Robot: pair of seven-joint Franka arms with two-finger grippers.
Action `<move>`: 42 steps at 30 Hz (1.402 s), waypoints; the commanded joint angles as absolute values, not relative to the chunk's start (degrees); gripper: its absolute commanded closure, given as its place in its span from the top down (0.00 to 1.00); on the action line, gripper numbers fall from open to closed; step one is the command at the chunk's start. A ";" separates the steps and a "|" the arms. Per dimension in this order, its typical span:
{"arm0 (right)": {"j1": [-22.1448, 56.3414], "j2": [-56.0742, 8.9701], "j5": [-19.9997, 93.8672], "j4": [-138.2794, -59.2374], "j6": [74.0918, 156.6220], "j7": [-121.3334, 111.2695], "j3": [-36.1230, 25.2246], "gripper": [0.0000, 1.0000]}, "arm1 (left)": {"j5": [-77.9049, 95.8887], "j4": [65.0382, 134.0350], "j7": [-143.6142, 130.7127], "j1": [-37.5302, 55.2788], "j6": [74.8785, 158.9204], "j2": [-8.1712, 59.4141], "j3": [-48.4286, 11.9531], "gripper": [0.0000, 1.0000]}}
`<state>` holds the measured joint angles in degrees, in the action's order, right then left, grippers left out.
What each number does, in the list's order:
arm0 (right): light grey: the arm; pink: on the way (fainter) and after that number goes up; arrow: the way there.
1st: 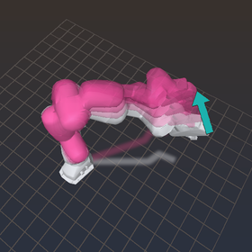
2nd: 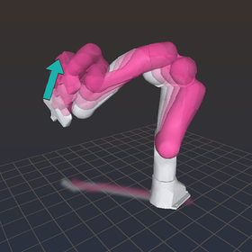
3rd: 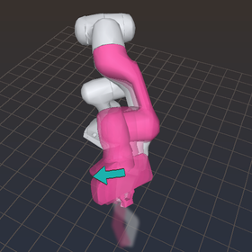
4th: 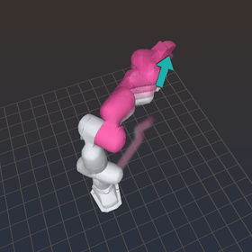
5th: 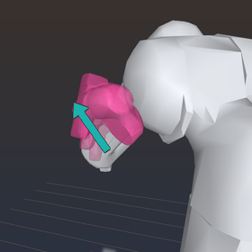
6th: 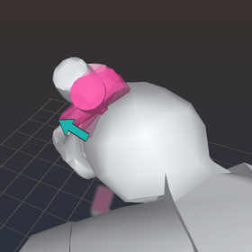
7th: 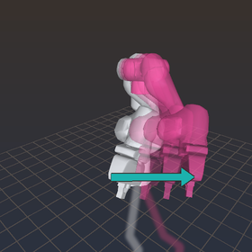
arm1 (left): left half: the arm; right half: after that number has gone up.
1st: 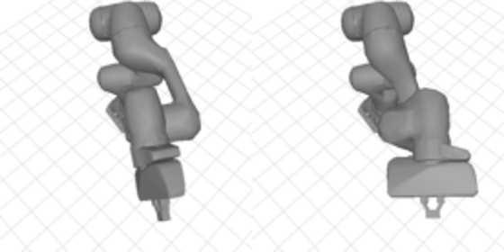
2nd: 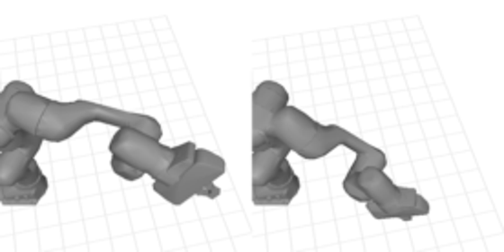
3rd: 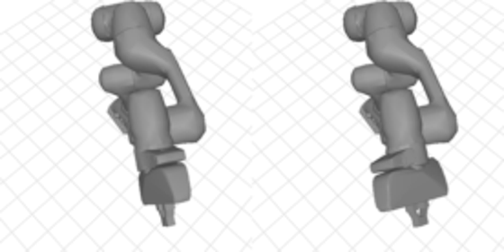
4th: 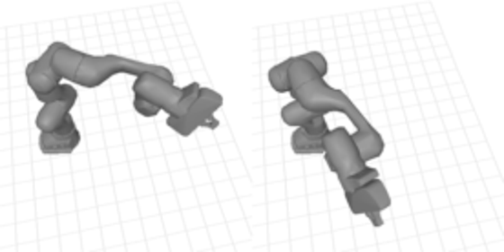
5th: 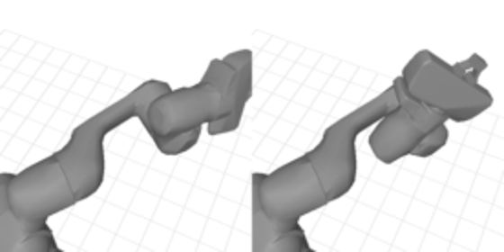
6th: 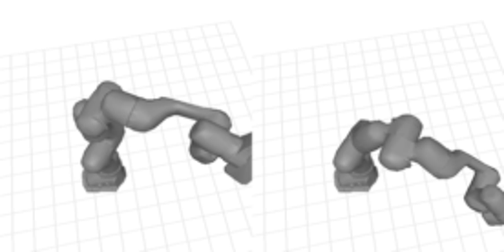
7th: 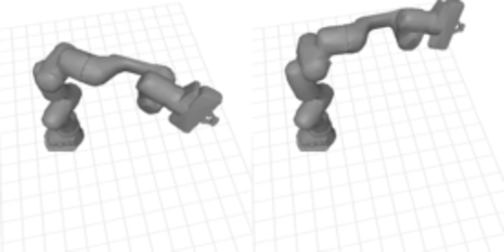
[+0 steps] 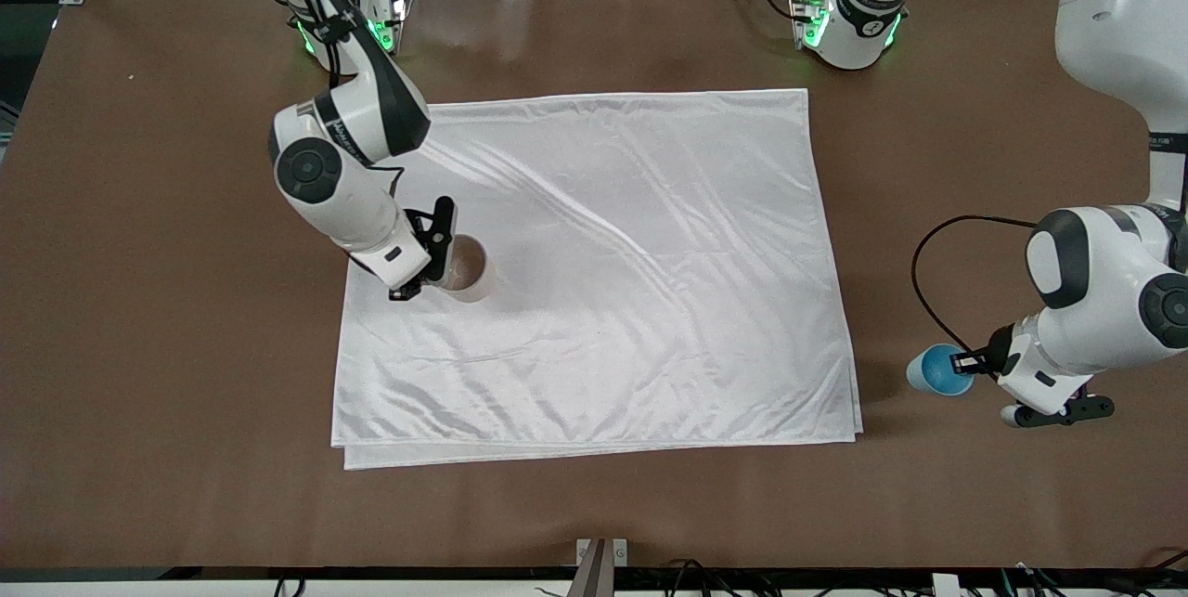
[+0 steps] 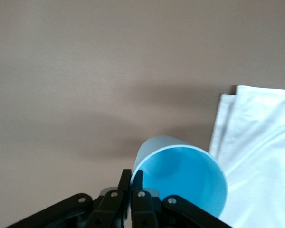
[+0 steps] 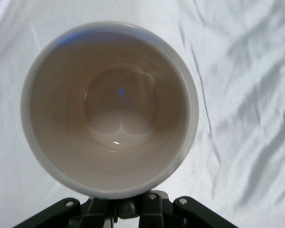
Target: Place blue cup into white mug on cloth
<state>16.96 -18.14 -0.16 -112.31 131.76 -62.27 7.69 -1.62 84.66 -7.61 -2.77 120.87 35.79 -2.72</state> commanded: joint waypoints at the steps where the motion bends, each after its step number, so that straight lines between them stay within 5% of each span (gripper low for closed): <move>1: 21.35 -16.96 -0.97 -113.99 132.62 -57.31 7.38 0.00 | -2.37 85.17 -13.18 -0.88 119.10 34.01 -2.55 0.00; 42: 33.31 -31.64 -7.64 -103.10 137.37 -38.85 6.94 0.00 | -2.81 85.25 -42.01 24.16 112.68 30.59 -2.64 0.00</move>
